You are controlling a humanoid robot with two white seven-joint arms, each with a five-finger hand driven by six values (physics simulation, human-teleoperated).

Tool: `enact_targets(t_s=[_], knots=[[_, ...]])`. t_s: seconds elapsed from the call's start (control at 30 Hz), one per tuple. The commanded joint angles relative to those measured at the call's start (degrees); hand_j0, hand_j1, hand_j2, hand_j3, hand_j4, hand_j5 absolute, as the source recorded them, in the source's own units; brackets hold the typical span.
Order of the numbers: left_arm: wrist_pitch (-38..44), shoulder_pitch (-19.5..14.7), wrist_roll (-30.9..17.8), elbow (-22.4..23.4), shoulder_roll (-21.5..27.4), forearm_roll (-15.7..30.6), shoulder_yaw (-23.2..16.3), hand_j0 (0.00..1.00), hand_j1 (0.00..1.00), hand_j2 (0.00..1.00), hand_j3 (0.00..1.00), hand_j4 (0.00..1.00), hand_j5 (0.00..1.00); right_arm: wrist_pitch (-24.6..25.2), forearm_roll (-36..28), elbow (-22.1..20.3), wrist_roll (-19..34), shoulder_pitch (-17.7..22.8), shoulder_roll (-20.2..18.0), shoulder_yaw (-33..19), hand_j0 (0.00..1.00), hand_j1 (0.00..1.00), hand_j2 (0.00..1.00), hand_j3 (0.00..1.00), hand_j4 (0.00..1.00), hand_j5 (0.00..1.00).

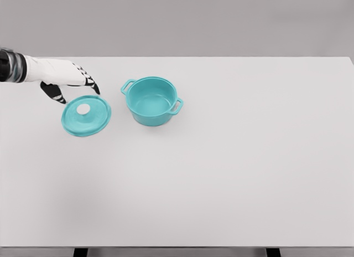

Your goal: Open the lid of the pot with left arm

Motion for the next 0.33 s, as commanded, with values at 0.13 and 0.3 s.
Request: enact_targets(t_s=[0.13, 0.3], knots=[[0.2, 0.6, 0.0, 10.3, 0.3, 0.7, 0.4, 1.00, 1.00, 1.00, 1.00, 1.00, 1.00, 0.0, 0.0, 0.0, 0.0, 0.0, 0.0, 0.0, 1.00, 1.00, 1.00, 1.00, 1.00, 1.00], [0.0, 0.9, 0.0, 24.4, -0.6, 0.6, 0.8, 1.00, 1.00, 1.00, 1.00, 1.00, 1.00, 0.0, 0.0, 0.0, 0.0, 0.0, 0.0, 0.0, 1.00, 1.00, 1.00, 1.00, 1.00, 1.00]])
